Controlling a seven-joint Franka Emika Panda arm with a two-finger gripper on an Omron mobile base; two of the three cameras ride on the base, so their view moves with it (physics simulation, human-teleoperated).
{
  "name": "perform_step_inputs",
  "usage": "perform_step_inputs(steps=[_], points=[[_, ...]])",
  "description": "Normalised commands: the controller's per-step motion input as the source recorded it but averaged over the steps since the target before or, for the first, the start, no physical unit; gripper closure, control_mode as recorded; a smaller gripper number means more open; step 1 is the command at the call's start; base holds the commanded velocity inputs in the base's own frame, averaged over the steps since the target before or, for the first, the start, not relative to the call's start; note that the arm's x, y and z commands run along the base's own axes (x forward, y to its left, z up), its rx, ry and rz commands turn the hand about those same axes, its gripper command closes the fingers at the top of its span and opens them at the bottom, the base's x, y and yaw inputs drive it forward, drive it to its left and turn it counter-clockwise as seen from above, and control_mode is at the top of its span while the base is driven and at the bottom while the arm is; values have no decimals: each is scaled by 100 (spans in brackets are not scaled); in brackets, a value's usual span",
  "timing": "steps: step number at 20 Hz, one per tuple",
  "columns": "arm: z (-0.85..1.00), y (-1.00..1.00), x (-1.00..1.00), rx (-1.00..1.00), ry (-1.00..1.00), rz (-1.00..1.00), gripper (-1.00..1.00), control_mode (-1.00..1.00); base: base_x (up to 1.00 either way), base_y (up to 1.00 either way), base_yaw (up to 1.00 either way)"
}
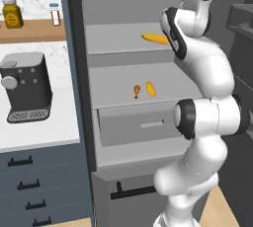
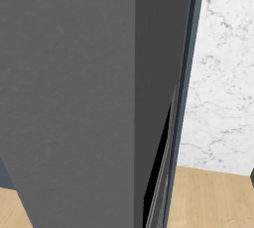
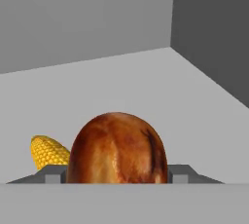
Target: Place one corn and one chicken drumstick in each tupperware on the nearby counter, to pack two identical lunches.
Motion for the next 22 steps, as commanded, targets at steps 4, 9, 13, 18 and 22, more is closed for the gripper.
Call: perform_step_inputs(steps=[4, 9, 13, 18, 22], points=[[-3, 32, -100, 9, 0, 0, 100, -100, 0, 0, 0], [-24, 41, -100, 6, 0, 0, 100, -100, 0, 0, 0], [-35, 43, -100, 0, 0, 5, 100, -100, 0, 0, 0], [-48, 43, -100, 0, 7, 11, 100, -100, 0, 0, 0], [-63, 38, -100, 0, 16, 18, 100, -100, 0, 0, 0]])
